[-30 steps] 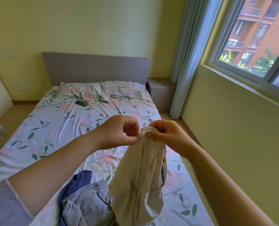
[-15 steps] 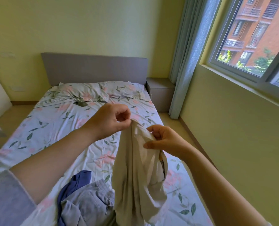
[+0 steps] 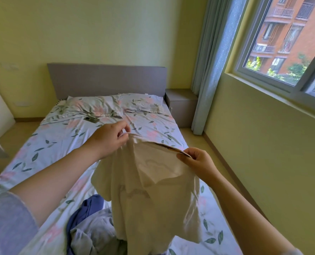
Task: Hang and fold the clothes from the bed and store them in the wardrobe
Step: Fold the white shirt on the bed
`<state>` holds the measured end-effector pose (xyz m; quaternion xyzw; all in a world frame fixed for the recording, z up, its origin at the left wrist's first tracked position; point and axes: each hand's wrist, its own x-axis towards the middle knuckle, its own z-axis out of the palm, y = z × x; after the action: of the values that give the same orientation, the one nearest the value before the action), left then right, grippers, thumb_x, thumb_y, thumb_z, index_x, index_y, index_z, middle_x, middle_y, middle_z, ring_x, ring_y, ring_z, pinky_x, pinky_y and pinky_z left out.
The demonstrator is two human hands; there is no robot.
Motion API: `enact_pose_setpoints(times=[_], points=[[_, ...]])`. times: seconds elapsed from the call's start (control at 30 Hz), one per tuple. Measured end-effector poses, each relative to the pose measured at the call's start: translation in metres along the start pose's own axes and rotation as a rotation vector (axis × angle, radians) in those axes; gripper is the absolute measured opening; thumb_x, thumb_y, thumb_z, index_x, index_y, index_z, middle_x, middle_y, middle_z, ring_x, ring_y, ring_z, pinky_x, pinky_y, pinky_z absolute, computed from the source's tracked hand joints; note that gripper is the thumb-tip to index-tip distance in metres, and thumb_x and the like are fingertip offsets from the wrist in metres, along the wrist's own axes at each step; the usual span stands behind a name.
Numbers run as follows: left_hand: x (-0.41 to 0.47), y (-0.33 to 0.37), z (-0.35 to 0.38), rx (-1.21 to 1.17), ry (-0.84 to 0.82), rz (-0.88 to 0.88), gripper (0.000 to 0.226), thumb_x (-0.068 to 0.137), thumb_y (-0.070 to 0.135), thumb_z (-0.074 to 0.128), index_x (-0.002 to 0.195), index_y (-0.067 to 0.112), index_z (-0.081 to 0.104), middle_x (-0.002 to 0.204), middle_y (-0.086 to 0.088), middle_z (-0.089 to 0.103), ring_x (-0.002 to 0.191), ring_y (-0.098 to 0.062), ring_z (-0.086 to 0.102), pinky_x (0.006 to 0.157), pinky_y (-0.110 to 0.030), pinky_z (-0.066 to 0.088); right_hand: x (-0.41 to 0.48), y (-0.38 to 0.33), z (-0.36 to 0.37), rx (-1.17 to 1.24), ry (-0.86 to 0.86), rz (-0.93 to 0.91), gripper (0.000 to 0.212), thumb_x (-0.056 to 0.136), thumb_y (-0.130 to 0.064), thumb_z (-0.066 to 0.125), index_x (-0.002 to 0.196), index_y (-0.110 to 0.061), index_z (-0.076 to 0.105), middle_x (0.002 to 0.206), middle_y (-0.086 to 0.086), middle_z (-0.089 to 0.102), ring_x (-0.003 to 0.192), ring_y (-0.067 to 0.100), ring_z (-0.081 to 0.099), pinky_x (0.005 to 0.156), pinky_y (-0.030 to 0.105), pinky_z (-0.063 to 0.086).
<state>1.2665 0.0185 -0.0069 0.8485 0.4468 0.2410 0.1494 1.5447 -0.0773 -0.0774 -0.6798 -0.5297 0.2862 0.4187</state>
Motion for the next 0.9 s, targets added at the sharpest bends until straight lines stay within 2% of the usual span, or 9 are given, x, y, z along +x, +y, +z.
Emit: enact_pose_setpoints(times=[0.1, 0.2, 0.3, 0.43, 0.5, 0.57, 0.67, 0.8, 0.9], points=[[-0.003, 0.005, 0.003, 0.023, -0.033, 0.054, 0.014, 0.097, 0.013, 0.05, 0.089, 0.012, 0.061, 0.072, 0.0, 0.057, 0.069, -0.019, 0.052, 0.058, -0.026, 0.033, 0.003, 0.005, -0.004, 0.038, 0.08, 0.025, 0.032, 0.085, -0.03, 0.073, 0.078, 0.0, 0.063, 0.059, -0.006, 0.047, 0.051, 0.007, 0.038, 0.051, 0.022, 0.03], [-0.003, 0.023, 0.01, -0.184, 0.023, 0.062, 0.018, 0.099, 0.013, 0.048, 0.085, 0.012, 0.058, 0.072, 0.001, 0.054, 0.066, -0.011, 0.048, 0.058, -0.019, 0.033, 0.005, 0.011, -0.007, 0.08, 0.112, 0.053, 0.037, 0.086, -0.031, 0.073, 0.065, -0.008, 0.053, 0.056, -0.007, 0.043, 0.05, 0.007, 0.037, 0.05, 0.021, 0.03], [0.003, 0.046, 0.014, -0.37, 0.068, 0.052, 0.02, 0.101, 0.014, 0.046, 0.087, 0.009, 0.058, 0.073, -0.009, 0.053, 0.066, -0.01, 0.045, 0.063, -0.024, 0.034, 0.001, 0.017, -0.005, 0.091, 0.091, 0.073, 0.042, 0.088, -0.036, 0.07, 0.062, -0.011, 0.047, 0.06, 0.0, 0.046, 0.051, 0.008, 0.037, 0.05, 0.02, 0.029], [0.013, 0.066, 0.014, -0.475, 0.105, 0.063, 0.019, 0.101, 0.013, 0.045, 0.093, 0.006, 0.061, 0.077, -0.017, 0.056, 0.069, -0.019, 0.047, 0.069, -0.028, 0.038, -0.01, 0.026, 0.004, 0.268, 0.001, 0.103, 0.056, 0.089, -0.049, 0.063, 0.081, 0.006, 0.056, 0.077, 0.012, 0.058, 0.068, 0.02, 0.046, 0.066, 0.032, 0.034], [0.016, 0.072, 0.012, -0.468, 0.14, 0.086, 0.019, 0.101, 0.011, 0.045, 0.09, 0.006, 0.06, 0.071, -0.007, 0.052, 0.064, -0.01, 0.044, 0.066, -0.025, 0.037, -0.017, 0.032, 0.011, 0.305, -0.036, 0.114, 0.052, 0.08, -0.056, 0.064, 0.079, -0.004, 0.057, 0.076, 0.009, 0.056, 0.071, 0.022, 0.047, 0.067, 0.034, 0.036], [0.02, 0.076, 0.01, -0.444, 0.159, 0.097, 0.018, 0.1, 0.01, 0.046, 0.09, 0.003, 0.059, 0.07, -0.01, 0.05, 0.064, -0.008, 0.042, 0.063, -0.022, 0.036, -0.023, 0.04, 0.02, 0.297, -0.07, 0.123, 0.054, 0.069, -0.059, 0.069, 0.096, -0.014, 0.061, 0.089, 0.001, 0.065, 0.081, 0.017, 0.06, 0.072, 0.029, 0.047], [0.021, 0.078, 0.008, -0.411, 0.164, 0.114, 0.017, 0.099, 0.009, 0.047, 0.091, 0.003, 0.061, 0.079, -0.021, 0.057, 0.067, -0.01, 0.045, 0.062, -0.015, 0.036, -0.033, 0.06, 0.033, 0.264, -0.054, 0.126, 0.067, 0.063, -0.051, 0.081, 0.117, -0.022, 0.056, 0.112, -0.006, 0.063, 0.103, 0.008, 0.063, 0.087, 0.024, 0.053], [0.019, 0.077, 0.002, -0.383, 0.157, 0.123, 0.017, 0.099, 0.009, 0.047, 0.092, 0.007, 0.062, 0.083, -0.018, 0.06, 0.071, -0.017, 0.05, 0.066, -0.018, 0.039, -0.04, 0.084, 0.053, 0.179, -0.106, 0.113, 0.048, 0.075, -0.023, 0.085, 0.113, -0.028, 0.056, 0.111, -0.009, 0.062, 0.107, 0.007, 0.06, 0.077, 0.01, 0.048], [0.018, 0.075, -0.007, -0.362, 0.149, 0.135, 0.018, 0.1, 0.01, 0.047, 0.095, 0.008, 0.064, 0.088, -0.019, 0.062, 0.081, -0.026, 0.055, 0.07, -0.024, 0.042, -0.041, 0.091, 0.069, 0.069, -0.107, 0.084, 0.052, 0.08, -0.017, 0.079, 0.123, -0.031, 0.054, 0.121, -0.013, 0.058, 0.113, 0.005, 0.054, 0.079, 0.007, 0.045]])
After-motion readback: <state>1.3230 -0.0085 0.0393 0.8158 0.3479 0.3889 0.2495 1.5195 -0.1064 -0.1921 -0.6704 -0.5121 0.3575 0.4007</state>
